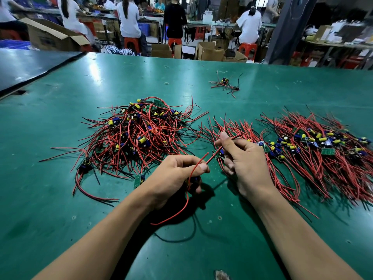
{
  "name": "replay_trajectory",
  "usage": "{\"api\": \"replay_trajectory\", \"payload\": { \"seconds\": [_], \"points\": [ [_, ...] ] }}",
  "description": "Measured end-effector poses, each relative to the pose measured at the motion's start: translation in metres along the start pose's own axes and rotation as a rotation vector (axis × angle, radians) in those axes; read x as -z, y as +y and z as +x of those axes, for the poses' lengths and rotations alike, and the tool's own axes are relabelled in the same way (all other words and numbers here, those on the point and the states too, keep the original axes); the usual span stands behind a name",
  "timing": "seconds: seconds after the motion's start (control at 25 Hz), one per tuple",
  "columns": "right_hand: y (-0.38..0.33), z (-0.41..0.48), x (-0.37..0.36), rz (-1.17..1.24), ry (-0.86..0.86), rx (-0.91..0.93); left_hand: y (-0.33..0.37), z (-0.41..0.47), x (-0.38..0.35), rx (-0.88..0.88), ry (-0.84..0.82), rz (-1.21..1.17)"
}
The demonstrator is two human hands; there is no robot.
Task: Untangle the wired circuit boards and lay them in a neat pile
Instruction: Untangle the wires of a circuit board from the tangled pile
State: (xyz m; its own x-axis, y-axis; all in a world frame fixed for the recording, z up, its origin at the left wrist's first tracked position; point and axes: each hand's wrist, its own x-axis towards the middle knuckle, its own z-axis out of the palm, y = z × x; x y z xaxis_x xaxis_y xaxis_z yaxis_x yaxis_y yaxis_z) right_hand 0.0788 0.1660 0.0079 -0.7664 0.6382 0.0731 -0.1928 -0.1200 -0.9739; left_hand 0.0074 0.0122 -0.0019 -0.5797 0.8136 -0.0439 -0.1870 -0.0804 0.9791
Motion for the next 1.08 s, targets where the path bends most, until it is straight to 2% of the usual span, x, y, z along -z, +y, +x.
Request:
{"api": "replay_trajectory", "payload": {
  "seconds": [0.16, 0.44, 0.68, 0.92, 1.08],
  "points": [
    [-0.007, 0.0, -0.001, 0.215, -0.033, -0.137, 0.002, -0.001, 0.0, 0.01, 0.002, -0.029],
    [-0.017, 0.0, 0.001, 0.397, -0.074, -0.328, 0.004, -0.002, -0.001, 0.018, -0.027, -0.049],
    [-0.02, -0.001, 0.001, 0.376, -0.063, -0.38, 0.002, -0.003, 0.002, 0.023, -0.031, -0.021],
    [-0.022, -0.002, 0.005, 0.21, -0.059, -0.306, -0.001, 0.002, 0.005, 0.022, 0.075, -0.064],
    [-0.019, -0.001, 0.005, 0.195, -0.05, -0.269, -0.001, 0.004, 0.004, 0.014, 0.125, -0.078]
  ]
}}
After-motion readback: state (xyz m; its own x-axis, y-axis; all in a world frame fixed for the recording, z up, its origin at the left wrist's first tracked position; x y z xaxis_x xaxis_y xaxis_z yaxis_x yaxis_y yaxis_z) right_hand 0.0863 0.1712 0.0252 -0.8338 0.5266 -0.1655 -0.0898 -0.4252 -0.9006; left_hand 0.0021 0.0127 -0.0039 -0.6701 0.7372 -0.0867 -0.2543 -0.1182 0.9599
